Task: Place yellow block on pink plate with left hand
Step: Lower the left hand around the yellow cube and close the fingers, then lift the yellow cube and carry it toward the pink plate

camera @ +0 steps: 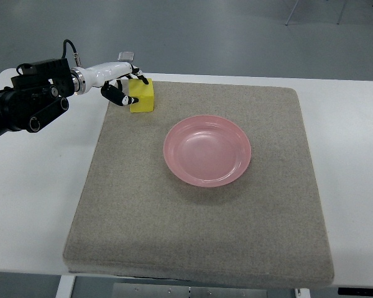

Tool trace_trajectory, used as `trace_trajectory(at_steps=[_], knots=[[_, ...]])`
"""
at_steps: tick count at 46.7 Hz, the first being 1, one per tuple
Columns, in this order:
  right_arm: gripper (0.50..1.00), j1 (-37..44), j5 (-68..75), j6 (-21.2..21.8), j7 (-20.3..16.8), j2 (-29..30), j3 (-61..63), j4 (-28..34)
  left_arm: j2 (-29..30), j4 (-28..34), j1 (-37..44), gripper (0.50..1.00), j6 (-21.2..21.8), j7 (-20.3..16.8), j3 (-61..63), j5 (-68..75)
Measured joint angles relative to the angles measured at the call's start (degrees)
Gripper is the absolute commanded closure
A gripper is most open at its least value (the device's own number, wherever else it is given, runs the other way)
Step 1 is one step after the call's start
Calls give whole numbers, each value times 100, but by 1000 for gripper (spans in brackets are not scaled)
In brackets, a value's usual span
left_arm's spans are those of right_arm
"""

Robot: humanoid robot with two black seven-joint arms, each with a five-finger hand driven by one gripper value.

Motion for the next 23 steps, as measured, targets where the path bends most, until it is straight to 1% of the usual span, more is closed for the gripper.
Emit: trace_trajectory(at_steps=[14,23], knots=[[576,5,0,0,1,0,0,0,-4,-8,-115,1000,-9,0,-236,-100],[576,1,0,0,0,0,0,0,9,-125,-208,1000,-12,0,-389,-106]])
